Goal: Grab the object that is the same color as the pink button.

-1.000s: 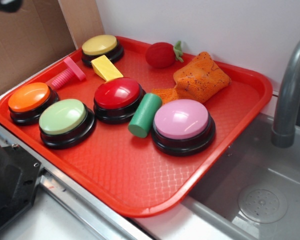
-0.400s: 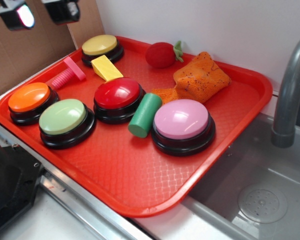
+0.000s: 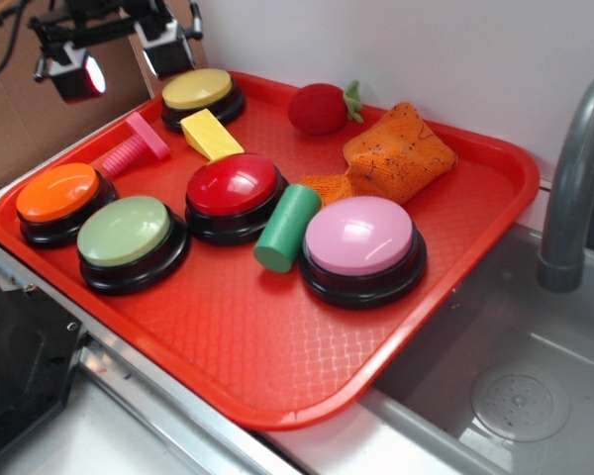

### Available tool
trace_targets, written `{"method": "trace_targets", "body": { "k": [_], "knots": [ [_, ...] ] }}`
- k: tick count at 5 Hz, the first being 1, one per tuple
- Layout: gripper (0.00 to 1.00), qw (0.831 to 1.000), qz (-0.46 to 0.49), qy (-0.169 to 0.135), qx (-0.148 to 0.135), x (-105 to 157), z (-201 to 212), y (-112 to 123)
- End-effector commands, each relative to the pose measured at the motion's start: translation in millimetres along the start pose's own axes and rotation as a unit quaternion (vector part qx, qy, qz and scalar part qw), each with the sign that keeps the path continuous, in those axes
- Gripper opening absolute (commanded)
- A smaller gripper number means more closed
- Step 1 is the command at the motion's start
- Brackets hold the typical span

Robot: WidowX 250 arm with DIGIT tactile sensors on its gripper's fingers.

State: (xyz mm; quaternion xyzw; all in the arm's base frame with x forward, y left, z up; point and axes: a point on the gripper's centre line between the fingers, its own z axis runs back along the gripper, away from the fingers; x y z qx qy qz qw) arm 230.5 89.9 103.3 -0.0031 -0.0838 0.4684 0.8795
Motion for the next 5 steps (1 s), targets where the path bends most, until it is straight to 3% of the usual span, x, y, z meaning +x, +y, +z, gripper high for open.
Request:
{"method": "trace_targets", "body": {
  "k": [1, 2, 4, 5],
  "knots": [
    [1.0, 0.992, 0.11, -0.063, 0.012, 37, -22, 18],
    [1.0, 0.985, 0.157, -0.072, 0.025, 51, -34, 27],
    [1.0, 0.982, 0.165, -0.067, 0.054, 64, -60, 32],
    [0.11, 0.986, 0.15, -0.064, 0.039, 60, -63, 27]
  ]
}}
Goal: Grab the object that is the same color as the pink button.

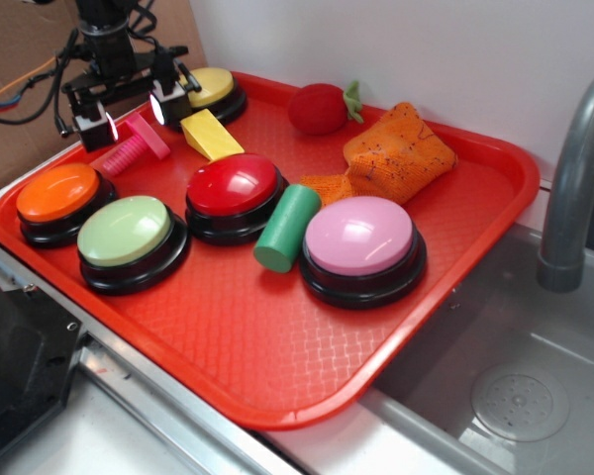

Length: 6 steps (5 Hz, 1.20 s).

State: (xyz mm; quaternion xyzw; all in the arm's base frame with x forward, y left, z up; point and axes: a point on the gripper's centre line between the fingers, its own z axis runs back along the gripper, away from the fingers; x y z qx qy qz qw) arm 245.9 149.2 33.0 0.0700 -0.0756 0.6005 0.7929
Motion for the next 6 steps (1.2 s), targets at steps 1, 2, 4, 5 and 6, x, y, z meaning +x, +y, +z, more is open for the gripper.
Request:
{"method": "trace_targets", "body": {
  "k": [1, 2, 4, 5, 6],
  "knots": [
    [0.0, 0.998, -0.003, -0.028, -0.053, 8, 16, -2],
    [0.0, 0.997, -0.031, -0.028, -0.065, 8, 24, -4],
    [0.0, 0.983, -0.151, -0.032, -0.098, -3, 62, -11],
    [0.0, 0.96, -0.26, -0.001, -0.108, -21, 86, -21],
    [0.0, 0.919, -0.382, 0.049, -0.084, -49, 102, -36]
  ]
}}
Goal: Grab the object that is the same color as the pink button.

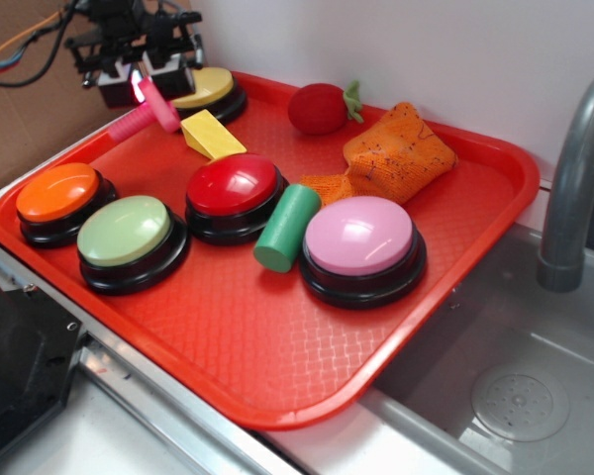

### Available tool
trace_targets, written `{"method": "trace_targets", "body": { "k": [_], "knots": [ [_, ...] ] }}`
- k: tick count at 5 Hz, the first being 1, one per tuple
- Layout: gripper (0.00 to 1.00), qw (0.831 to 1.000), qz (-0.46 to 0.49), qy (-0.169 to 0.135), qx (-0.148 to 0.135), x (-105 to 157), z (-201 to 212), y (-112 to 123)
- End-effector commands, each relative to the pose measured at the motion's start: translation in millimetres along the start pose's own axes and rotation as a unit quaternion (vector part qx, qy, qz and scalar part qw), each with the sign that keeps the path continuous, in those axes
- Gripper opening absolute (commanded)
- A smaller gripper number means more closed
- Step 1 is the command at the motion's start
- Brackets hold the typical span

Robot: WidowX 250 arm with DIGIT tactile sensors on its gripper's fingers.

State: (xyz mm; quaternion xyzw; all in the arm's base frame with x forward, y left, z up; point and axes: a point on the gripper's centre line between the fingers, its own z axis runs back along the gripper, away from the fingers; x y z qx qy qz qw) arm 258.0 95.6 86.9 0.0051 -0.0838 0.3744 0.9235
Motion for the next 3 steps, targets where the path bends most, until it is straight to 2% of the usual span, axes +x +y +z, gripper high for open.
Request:
{"method": "trace_targets", "body": {
  "k": [1, 2, 3],
  "knots": [
    [0.0, 0.967, -0.245, 0.063, 0.012, -20, 38, -41],
    [0.0, 0.947, -0.311, 0.082, 0.009, -23, 35, -51],
    [0.02, 0.95, -0.297, 0.094, -0.003, -19, 33, -49]
  ]
}}
